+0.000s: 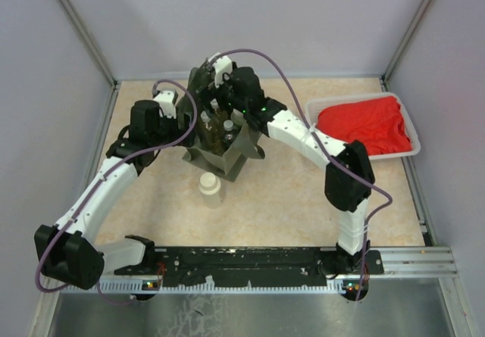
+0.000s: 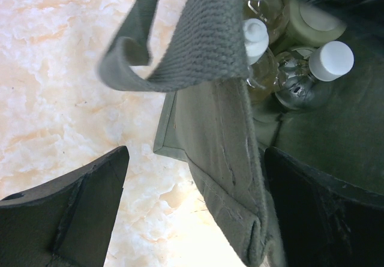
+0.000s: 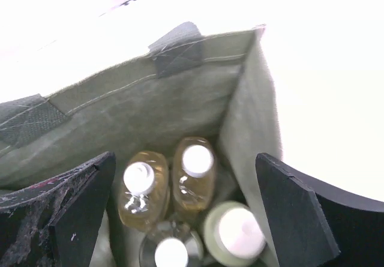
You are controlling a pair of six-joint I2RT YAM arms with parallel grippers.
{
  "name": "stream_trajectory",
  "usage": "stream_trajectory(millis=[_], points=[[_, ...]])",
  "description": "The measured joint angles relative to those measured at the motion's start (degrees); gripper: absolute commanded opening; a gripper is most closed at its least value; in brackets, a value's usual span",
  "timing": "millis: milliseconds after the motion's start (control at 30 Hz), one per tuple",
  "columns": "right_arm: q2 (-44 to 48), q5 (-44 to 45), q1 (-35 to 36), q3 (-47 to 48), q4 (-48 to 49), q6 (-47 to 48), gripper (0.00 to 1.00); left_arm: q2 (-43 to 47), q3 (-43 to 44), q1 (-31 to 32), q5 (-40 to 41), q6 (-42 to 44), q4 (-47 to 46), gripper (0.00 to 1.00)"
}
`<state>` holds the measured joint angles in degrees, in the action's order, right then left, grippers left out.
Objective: Place the personal care products into the canvas bag
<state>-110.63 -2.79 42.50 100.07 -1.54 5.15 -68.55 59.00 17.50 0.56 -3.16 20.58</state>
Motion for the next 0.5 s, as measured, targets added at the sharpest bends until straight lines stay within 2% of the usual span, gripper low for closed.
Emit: stream_trajectory(millis=[267,433,500], points=[[20.57,14.14,5.38,-8.74,-5.16,1.88,0.99,-0.39,0.00,0.00,-0.48,-0.02,-0.17,1.00],[35.45,15.85,7.58,-21.46,-5.92,-3.34,0.99,-0.76,0.11,0.00,-0.74,0.02,-0.24,1.00],[38.71,16.44,8.20,-26.10,-6.91,-5.33,0.99,-0.79,0.17,0.00,-0.72,0.04,-0.22,1.00]])
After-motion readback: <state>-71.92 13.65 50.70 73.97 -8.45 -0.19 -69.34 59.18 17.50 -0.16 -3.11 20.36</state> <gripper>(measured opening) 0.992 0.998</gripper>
